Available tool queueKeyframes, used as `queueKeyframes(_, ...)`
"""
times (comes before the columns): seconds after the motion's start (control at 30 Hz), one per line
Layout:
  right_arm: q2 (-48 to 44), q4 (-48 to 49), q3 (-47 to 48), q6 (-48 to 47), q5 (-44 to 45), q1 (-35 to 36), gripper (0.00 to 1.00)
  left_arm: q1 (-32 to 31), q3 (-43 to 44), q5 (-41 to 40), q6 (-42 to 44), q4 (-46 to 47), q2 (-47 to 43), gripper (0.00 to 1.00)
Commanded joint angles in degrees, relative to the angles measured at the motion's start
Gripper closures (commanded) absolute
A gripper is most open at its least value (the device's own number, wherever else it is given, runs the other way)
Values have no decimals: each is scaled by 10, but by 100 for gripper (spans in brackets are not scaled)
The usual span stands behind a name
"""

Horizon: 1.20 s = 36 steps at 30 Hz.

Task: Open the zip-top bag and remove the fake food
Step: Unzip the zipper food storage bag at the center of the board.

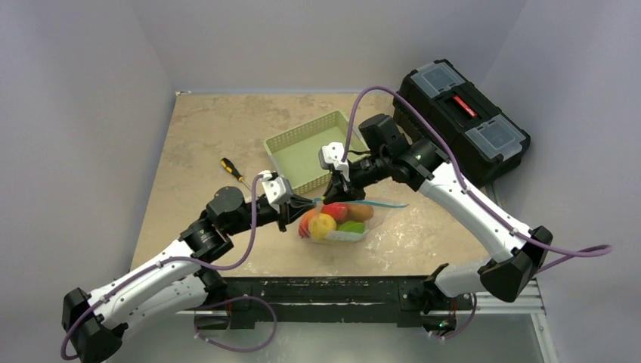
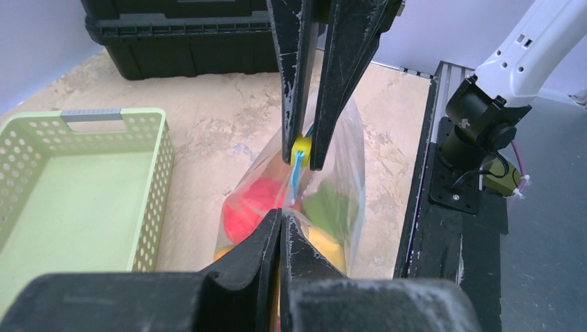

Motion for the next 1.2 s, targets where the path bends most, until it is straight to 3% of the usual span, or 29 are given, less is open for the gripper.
queueKeyframes(0.0,-26,8,-18,8,30,-10,100,1,-12,-34,2,7,-29,100)
queueKeyframes(0.23,-26,11,-36,7,41,-14,100,1,-35,-10,-19,46,-41,98)
queueKeyframes(0.3,-24,10,-35,5,39,-13,100,1,-38,5,-20,44,-49,76)
queueKeyframes(0.43,-27,8,-37,1,32,-14,100,1,-64,37,-19,64,-81,19)
queueKeyframes(0.47,-28,9,-37,0,30,-13,100,1,-72,39,-22,78,-84,11)
queueKeyframes(0.53,-27,5,-36,-2,23,-13,100,1,-77,43,-22,104,-70,6)
queueKeyframes(0.77,-21,-12,-25,-14,6,-13,100,1,-20,70,-17,164,58,9)
queueKeyframes(0.9,-25,-10,-29,-15,9,-14,100,1,4,78,-27,169,102,21)
queueKeyframes(0.93,-25,-9,-31,-14,9,-14,100,1,7,80,-29,170,108,26)
queueKeyframes(1.03,-23,-8,-31,-14,9,-14,100,0,15,85,-37,171,123,58)
queueKeyframes(1.13,-21,-9,-30,-14,10,-15,100,0,16,95,-38,171,133,73)
queueKeyframes(1.17,-21,-10,-30,-15,11,-14,100,1,15,98,-36,171,135,86)
